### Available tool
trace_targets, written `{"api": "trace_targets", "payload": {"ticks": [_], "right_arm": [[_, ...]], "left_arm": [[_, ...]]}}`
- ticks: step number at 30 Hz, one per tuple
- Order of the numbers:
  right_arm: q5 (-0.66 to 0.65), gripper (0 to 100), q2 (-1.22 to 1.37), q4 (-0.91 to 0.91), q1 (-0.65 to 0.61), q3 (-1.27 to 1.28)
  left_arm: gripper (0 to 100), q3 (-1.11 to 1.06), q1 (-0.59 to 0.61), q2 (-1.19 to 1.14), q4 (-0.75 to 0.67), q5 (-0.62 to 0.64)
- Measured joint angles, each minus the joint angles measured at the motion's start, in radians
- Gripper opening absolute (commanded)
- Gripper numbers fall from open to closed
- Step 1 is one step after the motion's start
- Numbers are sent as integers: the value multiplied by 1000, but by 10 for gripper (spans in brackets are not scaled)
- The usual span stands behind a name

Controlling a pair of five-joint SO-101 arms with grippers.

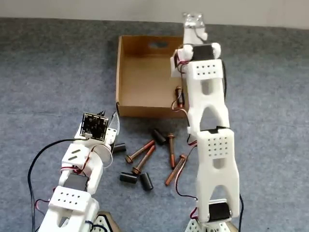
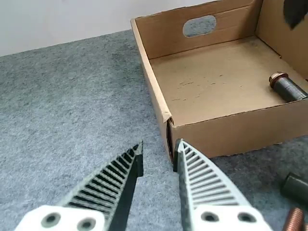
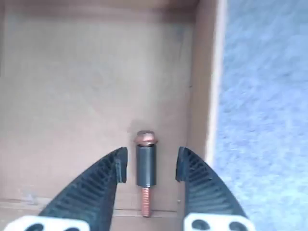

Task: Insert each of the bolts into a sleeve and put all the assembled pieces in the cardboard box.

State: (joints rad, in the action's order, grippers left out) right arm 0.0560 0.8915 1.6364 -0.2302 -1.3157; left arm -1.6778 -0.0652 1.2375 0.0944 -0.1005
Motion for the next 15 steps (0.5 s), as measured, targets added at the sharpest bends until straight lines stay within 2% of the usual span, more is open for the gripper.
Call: {"api": "trace_targets", "payload": {"ticks": [9, 15], "right_arm": [[-2, 155, -8, 0, 112, 0], [-2, 155, 98, 0, 121, 0]], "left_arm": [[119, 0, 0, 0, 0, 0], [119, 0, 0, 0, 0, 0]]}}
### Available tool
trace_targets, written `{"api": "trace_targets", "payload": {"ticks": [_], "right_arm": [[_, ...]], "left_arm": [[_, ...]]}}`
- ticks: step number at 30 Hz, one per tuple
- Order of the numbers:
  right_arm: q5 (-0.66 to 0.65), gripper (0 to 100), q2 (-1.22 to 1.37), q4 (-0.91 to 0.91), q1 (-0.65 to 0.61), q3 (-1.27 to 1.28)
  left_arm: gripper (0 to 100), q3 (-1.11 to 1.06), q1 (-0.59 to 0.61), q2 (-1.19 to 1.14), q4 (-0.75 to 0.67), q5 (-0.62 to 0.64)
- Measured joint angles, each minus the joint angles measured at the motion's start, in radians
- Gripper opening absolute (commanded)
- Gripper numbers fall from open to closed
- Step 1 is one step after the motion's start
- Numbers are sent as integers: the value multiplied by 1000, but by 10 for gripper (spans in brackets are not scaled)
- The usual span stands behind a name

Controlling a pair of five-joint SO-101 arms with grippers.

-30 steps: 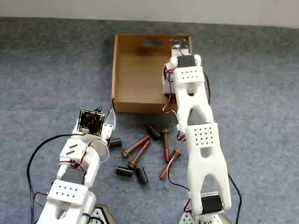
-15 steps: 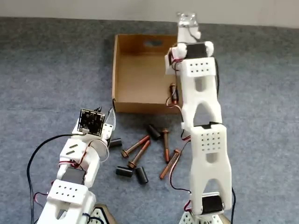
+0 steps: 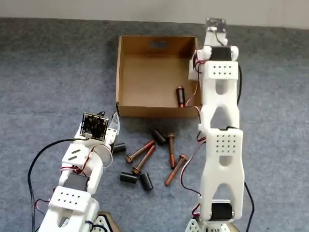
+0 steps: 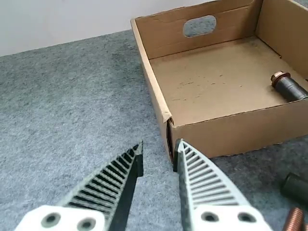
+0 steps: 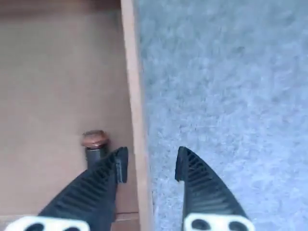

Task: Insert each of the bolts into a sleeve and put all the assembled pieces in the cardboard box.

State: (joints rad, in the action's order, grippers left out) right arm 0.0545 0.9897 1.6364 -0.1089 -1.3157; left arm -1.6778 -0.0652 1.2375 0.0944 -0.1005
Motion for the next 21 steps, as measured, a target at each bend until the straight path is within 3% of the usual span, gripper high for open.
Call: {"api": "trace_targets", "payload": {"ticks": [3, 6, 15, 21], "right_arm": [[0, 141, 35, 0, -3, 0], [0, 2, 41, 0, -17, 0], [3, 7, 43, 23, -20, 0], [84, 7, 43, 64, -37, 0]], "left_arm": [[119, 0, 0, 0, 0, 0], [119, 0, 0, 0, 0, 0], [119, 0, 0, 0, 0, 0], [119, 0, 0, 0, 0, 0]]}}
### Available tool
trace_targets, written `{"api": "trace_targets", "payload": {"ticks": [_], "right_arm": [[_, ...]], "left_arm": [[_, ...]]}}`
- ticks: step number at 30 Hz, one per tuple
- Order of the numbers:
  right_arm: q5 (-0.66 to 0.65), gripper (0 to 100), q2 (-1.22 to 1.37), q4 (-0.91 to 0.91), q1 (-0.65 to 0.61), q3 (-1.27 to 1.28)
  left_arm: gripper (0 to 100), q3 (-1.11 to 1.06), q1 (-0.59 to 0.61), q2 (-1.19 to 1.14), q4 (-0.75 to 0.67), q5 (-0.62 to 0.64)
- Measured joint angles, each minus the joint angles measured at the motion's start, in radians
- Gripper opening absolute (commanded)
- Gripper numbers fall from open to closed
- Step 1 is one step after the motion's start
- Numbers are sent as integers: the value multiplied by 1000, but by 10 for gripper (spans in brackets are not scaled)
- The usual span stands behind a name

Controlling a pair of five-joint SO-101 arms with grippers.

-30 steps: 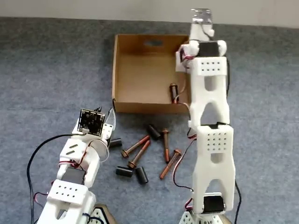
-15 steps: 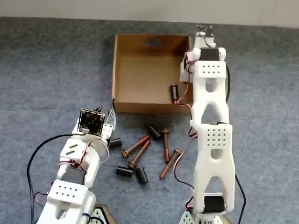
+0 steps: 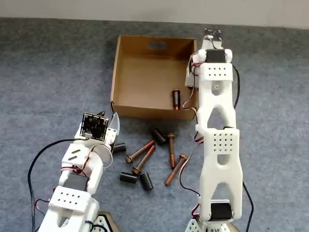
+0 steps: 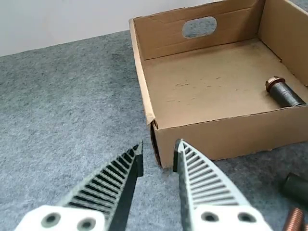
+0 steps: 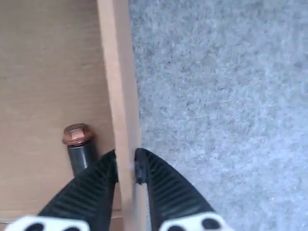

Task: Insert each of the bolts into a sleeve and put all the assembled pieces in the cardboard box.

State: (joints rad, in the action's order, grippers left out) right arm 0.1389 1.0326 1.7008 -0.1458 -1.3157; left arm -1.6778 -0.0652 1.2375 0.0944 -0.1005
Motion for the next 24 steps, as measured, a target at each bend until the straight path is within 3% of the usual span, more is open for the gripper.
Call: {"api": "trace_targets", "payload": {"ticks": [15, 21, 24], "right_arm": [[52, 11, 0, 15, -55, -9], [52, 176, 0, 49, -66, -184], [52, 197, -3, 51, -72, -273]], "left_arm": [[119, 0, 0, 0, 0, 0], [119, 0, 0, 0, 0, 0], [119, 0, 0, 0, 0, 0]]}}
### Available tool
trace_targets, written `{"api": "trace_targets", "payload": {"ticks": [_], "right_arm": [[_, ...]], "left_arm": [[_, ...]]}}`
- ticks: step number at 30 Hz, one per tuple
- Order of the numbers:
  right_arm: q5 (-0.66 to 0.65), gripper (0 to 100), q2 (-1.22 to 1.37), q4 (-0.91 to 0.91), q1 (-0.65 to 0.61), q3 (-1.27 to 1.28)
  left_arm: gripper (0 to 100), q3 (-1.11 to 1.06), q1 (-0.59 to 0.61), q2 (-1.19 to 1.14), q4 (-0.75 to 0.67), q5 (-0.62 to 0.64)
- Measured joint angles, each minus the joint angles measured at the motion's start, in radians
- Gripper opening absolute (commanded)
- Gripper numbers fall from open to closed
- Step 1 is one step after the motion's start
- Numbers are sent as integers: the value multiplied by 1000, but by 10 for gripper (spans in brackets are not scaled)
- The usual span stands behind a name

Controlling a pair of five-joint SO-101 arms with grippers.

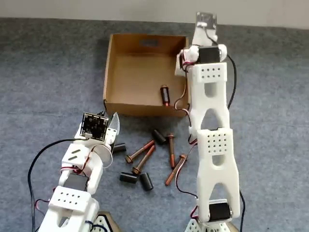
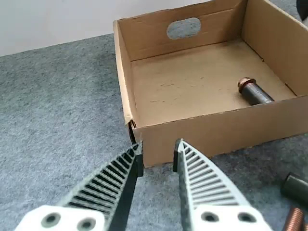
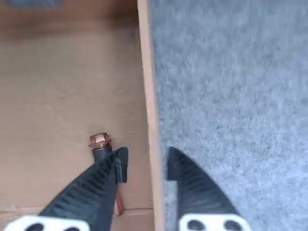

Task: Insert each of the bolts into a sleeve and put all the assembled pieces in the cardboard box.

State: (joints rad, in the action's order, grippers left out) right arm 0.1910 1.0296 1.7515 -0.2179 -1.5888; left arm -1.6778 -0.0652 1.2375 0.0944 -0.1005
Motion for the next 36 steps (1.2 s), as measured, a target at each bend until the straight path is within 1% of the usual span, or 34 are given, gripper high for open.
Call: {"api": "trace_targets", "payload": {"ticks": [9, 13, 20, 24, 30, 36], "right_arm": [[0, 193, 2, 0, 3, -25], [0, 129, -5, 0, 3, -26], [0, 116, -149, 0, 2, -8], [0, 116, -315, 0, -31, 153], [0, 116, -585, -2, -127, 577], [0, 116, -723, -5, -140, 825]], "left_arm": [[119, 0, 0, 0, 0, 0], [119, 0, 0, 0, 0, 0], [119, 0, 0, 0, 0, 0], [119, 0, 0, 0, 0, 0], [119, 0, 0, 0, 0, 0], [119, 0, 0, 0, 0, 0]]}}
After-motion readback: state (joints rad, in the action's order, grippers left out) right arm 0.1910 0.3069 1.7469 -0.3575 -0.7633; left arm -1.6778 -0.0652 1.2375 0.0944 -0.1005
